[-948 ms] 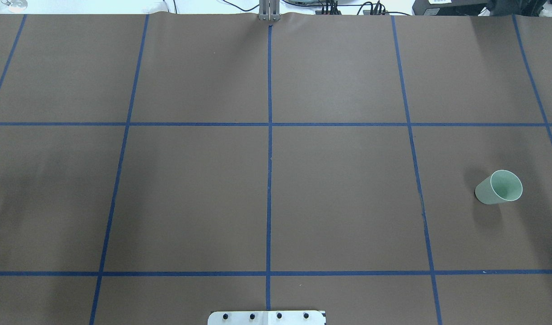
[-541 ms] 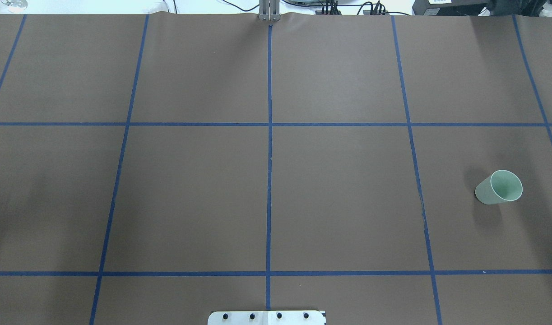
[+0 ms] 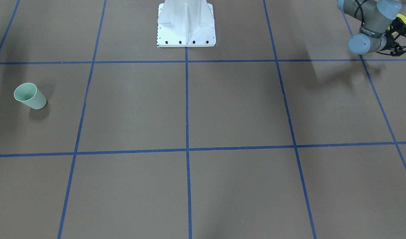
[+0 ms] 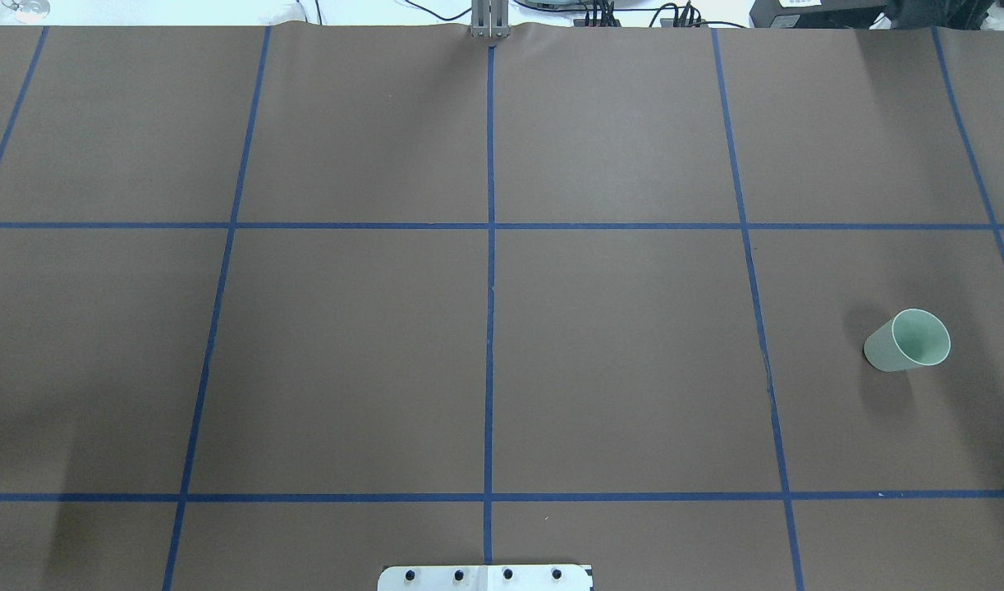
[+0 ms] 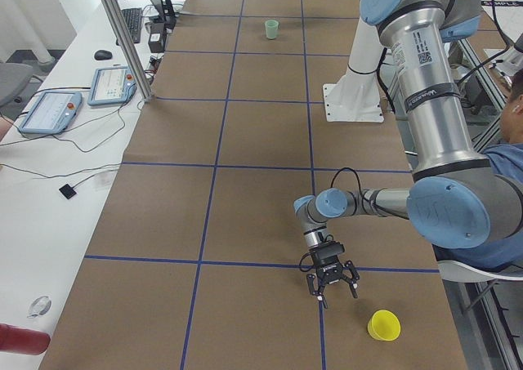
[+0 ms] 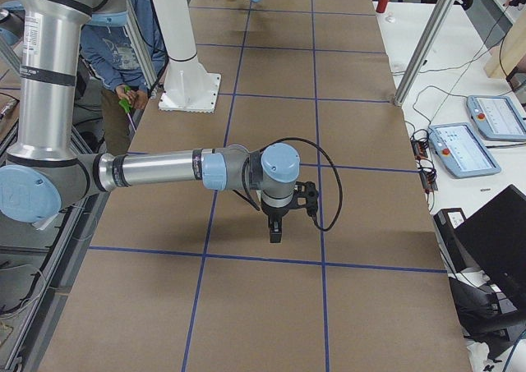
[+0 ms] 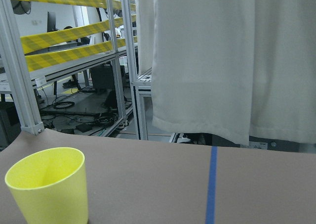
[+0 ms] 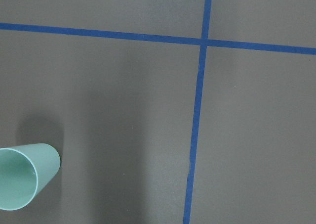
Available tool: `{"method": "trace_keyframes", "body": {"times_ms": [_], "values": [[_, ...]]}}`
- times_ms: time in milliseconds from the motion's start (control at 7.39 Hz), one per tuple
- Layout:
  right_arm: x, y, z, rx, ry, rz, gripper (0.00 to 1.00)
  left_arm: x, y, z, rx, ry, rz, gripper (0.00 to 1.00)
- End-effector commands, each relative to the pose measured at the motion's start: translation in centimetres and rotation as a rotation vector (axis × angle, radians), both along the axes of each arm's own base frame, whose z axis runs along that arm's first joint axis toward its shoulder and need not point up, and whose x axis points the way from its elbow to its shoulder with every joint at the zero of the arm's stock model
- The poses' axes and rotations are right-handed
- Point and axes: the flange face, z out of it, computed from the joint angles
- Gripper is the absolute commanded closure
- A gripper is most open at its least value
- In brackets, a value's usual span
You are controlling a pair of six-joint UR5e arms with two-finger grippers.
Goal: Transfer and stack yellow cup on green cup
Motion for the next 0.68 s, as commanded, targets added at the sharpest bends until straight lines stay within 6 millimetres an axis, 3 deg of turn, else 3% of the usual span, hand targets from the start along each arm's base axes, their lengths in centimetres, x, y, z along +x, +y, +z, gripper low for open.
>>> {"method": "trace_keyframes", "body": {"times_ms": [0, 541], "values": [[0.0, 0.4, 0.3, -0.008, 0.001, 0.000, 0.00, 1.2, 2.3, 0.7, -0.086, 0.010, -0.009, 0.00], [-0.1, 0.5, 0.1, -0.006, -0.005, -0.002, 0.01, 0.5, 3.8, 3.2, -0.111, -0.062, -0.042, 0.00]]}}
